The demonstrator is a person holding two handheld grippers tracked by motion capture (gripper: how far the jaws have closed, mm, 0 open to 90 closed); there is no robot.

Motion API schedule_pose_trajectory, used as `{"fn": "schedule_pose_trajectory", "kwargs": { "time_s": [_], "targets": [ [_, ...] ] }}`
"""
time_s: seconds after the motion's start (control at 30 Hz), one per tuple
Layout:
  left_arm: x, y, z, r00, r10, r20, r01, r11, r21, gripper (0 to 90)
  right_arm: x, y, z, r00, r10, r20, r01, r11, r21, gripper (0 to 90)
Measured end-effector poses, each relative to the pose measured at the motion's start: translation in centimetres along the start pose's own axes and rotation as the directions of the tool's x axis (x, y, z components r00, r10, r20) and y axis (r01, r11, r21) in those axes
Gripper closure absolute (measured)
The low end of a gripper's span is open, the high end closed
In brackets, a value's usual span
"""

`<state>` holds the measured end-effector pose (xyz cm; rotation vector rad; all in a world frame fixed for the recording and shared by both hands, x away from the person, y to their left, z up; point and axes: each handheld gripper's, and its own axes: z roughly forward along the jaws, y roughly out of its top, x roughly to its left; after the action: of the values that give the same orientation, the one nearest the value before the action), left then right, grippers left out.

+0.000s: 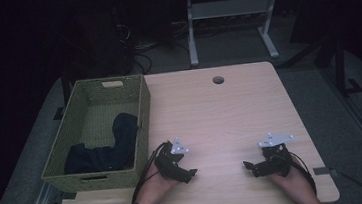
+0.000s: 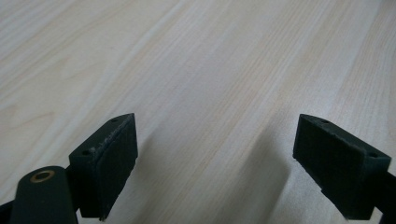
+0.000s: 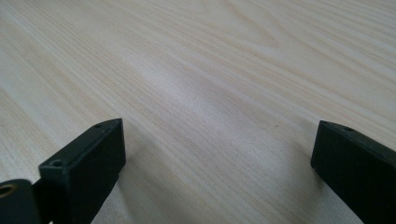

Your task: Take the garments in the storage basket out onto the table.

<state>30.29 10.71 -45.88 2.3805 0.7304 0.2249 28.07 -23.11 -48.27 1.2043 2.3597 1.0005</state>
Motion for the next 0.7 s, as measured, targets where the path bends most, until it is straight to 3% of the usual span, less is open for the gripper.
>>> {"fn": "schedule_pose_trajectory", "kwargs": {
  "time_s": [0.23, 0.7],
  "targets": [
    [0.0, 0.6, -0.7, 0.9999, 0.01, -0.013, -0.01, 0.9998, 0.014, 13.6, 0.0, 0.0, 0.0, 1.0, 0.0, 0.0, 0.0, 1.0, 0.0, 2.7],
    [-0.2, 1.4, -2.0, 0.9992, -0.016, -0.036, 0.017, 0.9993, 0.035, 13.8, 0.0, 0.0, 0.0, 1.0, 0.0, 0.0, 0.0, 1.0, 0.0, 2.7]
  ]
}}
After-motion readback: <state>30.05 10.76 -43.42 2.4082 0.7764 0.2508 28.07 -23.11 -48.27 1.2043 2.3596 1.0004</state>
